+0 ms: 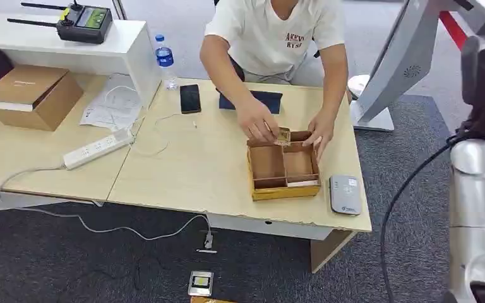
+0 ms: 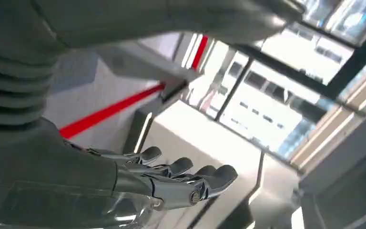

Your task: Pass the card to the sensor for recognition and then transmit it.

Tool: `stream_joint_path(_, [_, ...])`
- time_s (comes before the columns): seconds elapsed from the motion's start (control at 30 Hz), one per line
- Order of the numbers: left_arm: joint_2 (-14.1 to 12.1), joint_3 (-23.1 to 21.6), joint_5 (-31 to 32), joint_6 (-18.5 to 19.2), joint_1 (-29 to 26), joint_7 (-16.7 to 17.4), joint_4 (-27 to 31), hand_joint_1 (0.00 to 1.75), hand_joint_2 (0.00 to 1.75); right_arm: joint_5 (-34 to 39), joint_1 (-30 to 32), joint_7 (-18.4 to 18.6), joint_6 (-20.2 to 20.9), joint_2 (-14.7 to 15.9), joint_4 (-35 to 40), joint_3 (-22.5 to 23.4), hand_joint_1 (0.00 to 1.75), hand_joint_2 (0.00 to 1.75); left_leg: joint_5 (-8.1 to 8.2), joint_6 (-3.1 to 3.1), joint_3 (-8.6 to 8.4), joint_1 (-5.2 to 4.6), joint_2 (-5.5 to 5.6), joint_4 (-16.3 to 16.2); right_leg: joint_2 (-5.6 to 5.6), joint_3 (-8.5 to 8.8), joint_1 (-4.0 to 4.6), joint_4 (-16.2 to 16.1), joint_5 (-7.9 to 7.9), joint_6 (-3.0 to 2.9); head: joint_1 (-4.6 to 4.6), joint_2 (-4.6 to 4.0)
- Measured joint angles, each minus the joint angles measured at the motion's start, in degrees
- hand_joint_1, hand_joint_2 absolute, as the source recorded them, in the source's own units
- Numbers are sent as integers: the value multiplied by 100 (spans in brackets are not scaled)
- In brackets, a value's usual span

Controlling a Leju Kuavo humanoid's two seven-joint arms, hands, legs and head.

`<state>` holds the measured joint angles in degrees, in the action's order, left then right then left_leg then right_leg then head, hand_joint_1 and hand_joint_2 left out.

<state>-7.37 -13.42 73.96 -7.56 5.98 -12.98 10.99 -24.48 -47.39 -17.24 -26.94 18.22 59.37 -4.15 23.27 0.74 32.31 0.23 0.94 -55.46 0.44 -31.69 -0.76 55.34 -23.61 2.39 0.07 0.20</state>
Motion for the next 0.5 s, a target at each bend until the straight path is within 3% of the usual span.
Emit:
stream_joint_path(0.1, [7, 7, -22, 0, -57, 39, 0, 0, 0, 184, 404, -70, -511, 526, 402, 678, 0, 175, 5, 6, 13, -1, 26, 1, -25, 11, -4, 0, -8, 11, 4, -2])
stream_joint_path(0.23, [17, 9, -76, 0, -29, 61, -2, 0, 0, 664, 906, -496, -1044, 1177, 554, 1539, 0, 175, 22, 7, 5, -3, 2, 1, 8, 8, -7, -1, -7, 9, 2, -2])
stream_joint_path(0.37, [20, 9, -103, 4, -12, 74, -2, 0, 0, 942, 1121, -905, -1278, 1521, 324, 2172, 0, 175, 22, 6, 5, -5, 0, 2, 8, 1, -10, -1, -8, 8, 0, -2])
stream_joint_path(0.5, [46, 9, -140, 4, 17, 94, 0, 0, 0, 1012, 1214, -1548, -1306, 1711, -539, 2857, 0, 175, 22, 6, 6, -4, 3, 3, 8, 1, -9, -1, -10, 10, 4, -2])
